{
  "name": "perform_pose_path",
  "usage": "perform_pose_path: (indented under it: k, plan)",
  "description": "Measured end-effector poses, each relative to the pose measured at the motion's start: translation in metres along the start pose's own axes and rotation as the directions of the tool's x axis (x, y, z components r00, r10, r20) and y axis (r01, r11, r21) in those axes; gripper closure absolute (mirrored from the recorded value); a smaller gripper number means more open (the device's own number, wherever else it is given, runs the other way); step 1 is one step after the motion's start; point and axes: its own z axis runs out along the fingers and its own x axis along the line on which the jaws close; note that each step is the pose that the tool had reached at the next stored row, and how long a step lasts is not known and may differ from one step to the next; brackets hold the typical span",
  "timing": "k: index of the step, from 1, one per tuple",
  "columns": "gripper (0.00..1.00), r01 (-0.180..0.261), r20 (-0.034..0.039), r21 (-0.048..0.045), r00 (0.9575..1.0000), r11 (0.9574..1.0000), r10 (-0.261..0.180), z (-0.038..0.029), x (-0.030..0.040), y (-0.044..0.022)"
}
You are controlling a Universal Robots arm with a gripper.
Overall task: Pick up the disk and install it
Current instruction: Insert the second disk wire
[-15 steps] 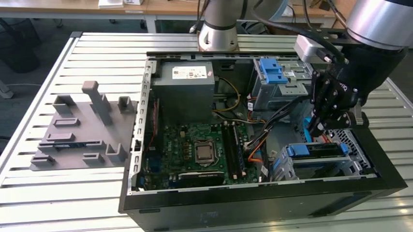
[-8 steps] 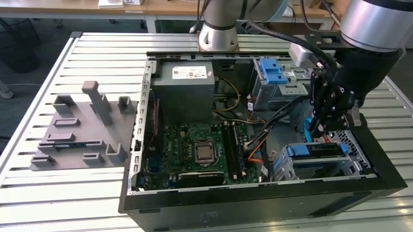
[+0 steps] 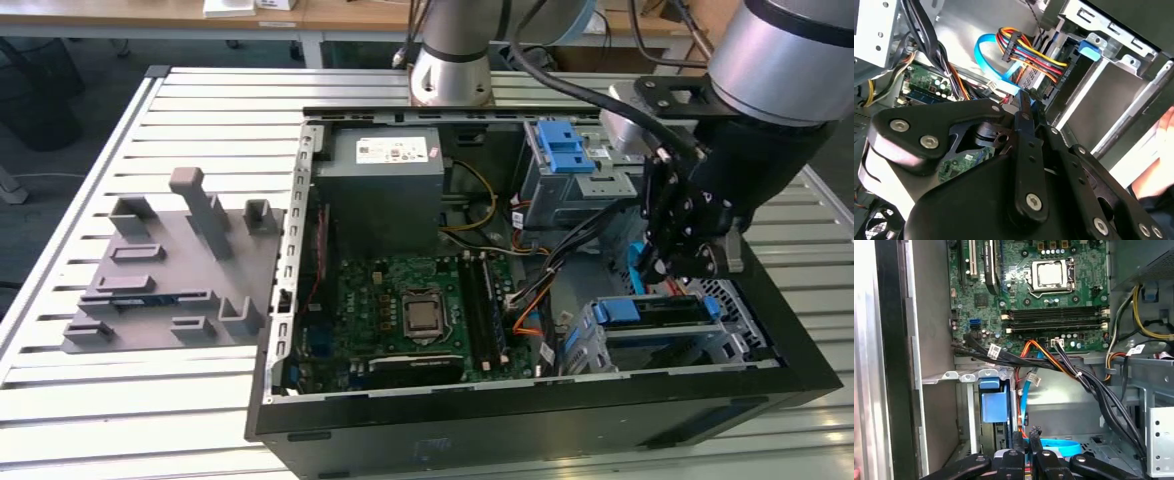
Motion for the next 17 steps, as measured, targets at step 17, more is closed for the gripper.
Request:
perform_pose_path:
  k: [17]
  plan:
    - [0.84, 0.022, 0.0037, 0.0271, 0.9997, 0.9994, -0.023, 0.0073, 0.0134, 0.0019]
